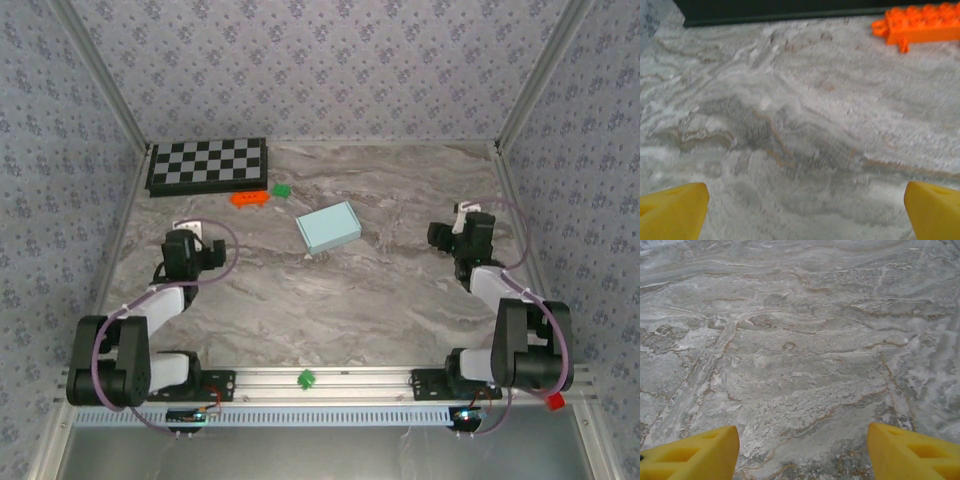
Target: Fold the paper box
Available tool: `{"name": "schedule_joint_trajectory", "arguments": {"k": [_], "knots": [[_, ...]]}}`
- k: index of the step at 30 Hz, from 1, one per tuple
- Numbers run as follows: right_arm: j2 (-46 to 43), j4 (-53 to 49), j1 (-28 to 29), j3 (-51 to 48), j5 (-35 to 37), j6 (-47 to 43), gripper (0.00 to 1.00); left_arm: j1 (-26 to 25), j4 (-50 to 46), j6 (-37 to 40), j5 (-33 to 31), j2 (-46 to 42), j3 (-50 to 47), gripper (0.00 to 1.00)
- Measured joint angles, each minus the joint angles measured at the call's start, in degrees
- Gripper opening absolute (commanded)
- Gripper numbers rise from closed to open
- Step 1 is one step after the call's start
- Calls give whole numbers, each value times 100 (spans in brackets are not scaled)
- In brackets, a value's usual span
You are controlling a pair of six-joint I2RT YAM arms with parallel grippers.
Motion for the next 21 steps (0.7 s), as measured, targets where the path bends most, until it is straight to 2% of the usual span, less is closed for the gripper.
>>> {"name": "schedule_joint_trajectory", "arguments": {"k": [9, 18, 21], "knots": [[356, 1220, 0, -367, -251, -317, 70, 463, 1377, 15, 848, 413, -203, 100], [780, 2315, 11, -682, -315, -476, 71, 590, 2592, 13, 1224, 1233, -302, 100], [1075, 2747, 76, -885, -282, -531, 74, 590, 2977, 13, 1287, 1585, -409, 100]]}}
